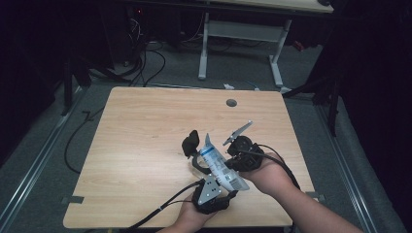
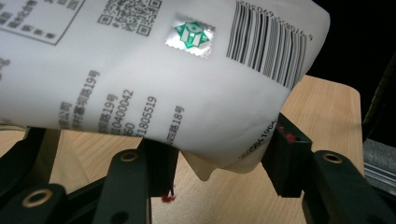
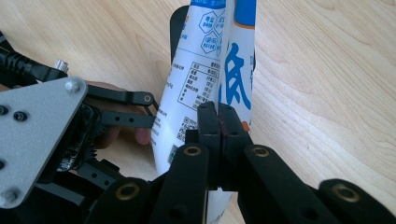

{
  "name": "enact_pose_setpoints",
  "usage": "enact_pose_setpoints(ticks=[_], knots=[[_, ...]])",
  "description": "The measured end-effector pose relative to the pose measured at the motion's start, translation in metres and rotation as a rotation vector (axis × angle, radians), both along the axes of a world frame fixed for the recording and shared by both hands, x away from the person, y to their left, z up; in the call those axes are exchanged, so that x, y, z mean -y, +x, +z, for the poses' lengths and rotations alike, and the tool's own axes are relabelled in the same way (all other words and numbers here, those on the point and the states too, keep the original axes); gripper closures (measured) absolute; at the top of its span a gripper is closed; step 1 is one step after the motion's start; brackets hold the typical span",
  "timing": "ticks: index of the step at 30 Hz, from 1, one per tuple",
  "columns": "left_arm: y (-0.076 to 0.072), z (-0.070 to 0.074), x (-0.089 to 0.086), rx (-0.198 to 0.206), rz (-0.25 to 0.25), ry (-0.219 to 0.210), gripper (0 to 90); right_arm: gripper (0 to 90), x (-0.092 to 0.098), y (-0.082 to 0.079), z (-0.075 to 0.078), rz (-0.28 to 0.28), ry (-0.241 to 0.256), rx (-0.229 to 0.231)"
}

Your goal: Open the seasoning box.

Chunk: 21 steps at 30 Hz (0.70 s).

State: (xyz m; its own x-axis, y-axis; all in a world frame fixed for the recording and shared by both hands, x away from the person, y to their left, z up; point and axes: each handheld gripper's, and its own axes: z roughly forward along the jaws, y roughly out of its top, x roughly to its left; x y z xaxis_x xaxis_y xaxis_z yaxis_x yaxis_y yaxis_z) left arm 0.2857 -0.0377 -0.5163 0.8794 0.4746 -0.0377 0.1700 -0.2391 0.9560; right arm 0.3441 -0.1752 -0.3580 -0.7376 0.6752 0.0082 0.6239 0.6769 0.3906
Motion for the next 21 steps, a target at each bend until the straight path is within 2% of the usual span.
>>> enact_pose_setpoints(ticks=[21], knots=[[-0.005,0.0039,0.0004,0.027,0.005,-0.002,53.5,90.0,-0.0003,0.0048,0.0004,0.0,-0.014,0.0]])
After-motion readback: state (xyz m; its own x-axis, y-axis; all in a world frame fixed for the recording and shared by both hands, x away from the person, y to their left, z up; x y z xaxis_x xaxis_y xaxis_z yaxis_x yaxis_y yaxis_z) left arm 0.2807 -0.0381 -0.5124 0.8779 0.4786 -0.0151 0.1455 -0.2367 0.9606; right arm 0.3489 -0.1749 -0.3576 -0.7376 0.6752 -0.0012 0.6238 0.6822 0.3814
